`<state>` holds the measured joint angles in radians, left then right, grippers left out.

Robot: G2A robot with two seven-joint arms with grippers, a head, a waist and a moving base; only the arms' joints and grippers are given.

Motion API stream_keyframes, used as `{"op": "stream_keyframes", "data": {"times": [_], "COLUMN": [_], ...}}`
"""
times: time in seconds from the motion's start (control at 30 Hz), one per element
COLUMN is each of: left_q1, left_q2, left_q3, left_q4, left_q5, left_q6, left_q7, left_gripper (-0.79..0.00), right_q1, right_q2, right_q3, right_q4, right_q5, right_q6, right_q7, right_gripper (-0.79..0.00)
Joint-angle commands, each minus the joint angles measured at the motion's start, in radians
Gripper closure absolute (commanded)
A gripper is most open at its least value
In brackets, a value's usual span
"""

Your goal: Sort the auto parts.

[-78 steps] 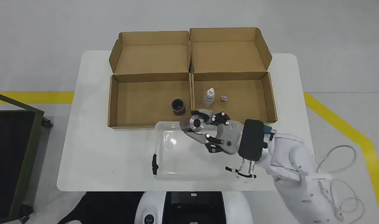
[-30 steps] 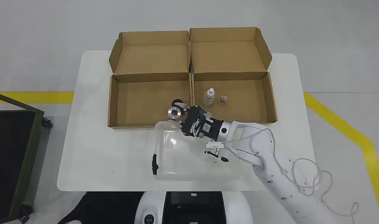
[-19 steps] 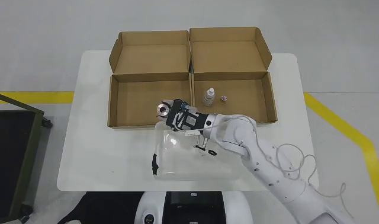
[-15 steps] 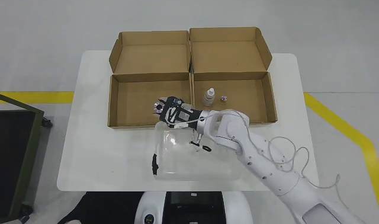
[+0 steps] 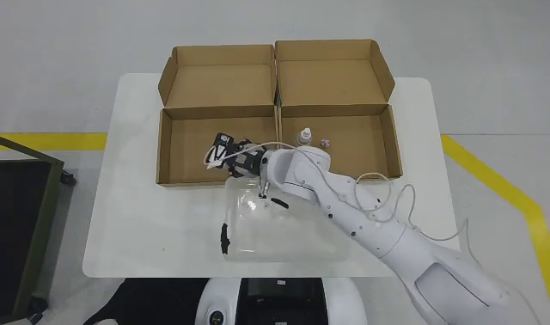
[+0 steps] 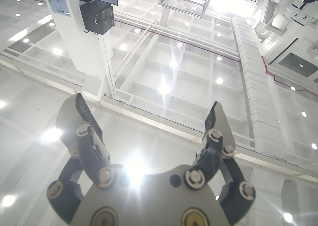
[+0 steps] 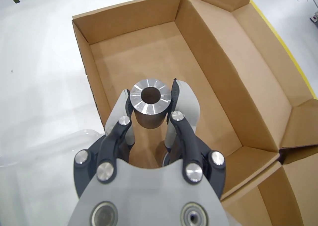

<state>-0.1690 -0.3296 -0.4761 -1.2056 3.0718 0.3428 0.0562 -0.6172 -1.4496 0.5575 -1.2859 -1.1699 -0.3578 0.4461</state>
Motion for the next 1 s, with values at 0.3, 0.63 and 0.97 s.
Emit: {"op": "stream_keyframes", "data": {"times": [0.3,0.63,0.97], "left_q1": [0.0,0.0,0.0], "left_q2": [0.0,0.0,0.0], "left_q3": [0.0,0.0,0.0], "left_q4": [0.0,0.0,0.0], "left_q5": [0.0,0.0,0.0], "left_q6": [0.0,0.0,0.0], "left_q7": [0.0,0.0,0.0], "left_gripper": [-0.785,-0.785,-0.785], "right_q1": [0.08,0.102,0.111], "right_q2": [-0.074,-0.116,-0.133], "right_q3": [-0.058,-0.072,-0.043], "right_q4": [0.145,0.23,0.244], "right_q5": [0.024,0.018,0.009], "right_q6": [-0.008,-0.022,-0.035], "right_q7": [0.058,0.062,0.058], "right_gripper": [0.0,-0.219,-0.785]}}
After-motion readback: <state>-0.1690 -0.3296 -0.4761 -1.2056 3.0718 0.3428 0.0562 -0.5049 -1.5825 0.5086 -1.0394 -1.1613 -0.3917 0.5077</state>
